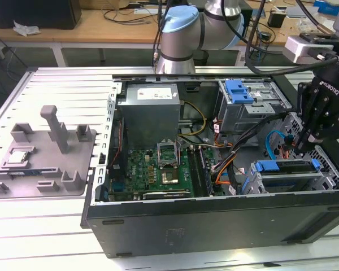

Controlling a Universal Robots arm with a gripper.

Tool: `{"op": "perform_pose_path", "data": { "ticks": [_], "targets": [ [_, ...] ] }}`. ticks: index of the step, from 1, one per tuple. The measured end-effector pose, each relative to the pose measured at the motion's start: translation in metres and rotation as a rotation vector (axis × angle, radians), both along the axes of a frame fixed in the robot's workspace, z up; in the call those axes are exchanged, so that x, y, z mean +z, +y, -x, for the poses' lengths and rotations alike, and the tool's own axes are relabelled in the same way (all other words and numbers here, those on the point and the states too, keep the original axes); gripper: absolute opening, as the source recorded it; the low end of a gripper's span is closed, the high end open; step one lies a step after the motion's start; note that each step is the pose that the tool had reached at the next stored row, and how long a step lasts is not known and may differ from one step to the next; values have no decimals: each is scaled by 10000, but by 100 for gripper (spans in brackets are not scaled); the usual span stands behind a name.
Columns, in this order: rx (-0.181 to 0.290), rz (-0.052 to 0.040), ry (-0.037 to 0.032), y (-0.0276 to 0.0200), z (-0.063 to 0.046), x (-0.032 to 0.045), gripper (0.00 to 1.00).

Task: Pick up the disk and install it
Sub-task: 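Insert the first disk wire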

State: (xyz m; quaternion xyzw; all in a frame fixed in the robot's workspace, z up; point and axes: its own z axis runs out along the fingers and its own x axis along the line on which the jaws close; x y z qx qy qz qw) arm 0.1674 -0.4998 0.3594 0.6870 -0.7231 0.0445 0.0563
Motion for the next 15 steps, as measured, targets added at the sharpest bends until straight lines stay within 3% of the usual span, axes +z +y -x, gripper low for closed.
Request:
{"op": "perform_pose_path", "data": {
  "ticks": [1, 2, 5, 10, 15],
  "targets": [
    [43, -85, -7, -23, 2, 0, 16],
    [101, -269, -23, -73, 7, 0, 16],
    [195, -592, -50, -157, 14, 0, 16],
    [266, -813, -58, -231, 19, 0, 16],
    [267, -813, -59, -231, 20, 0, 16]
  ]
}}
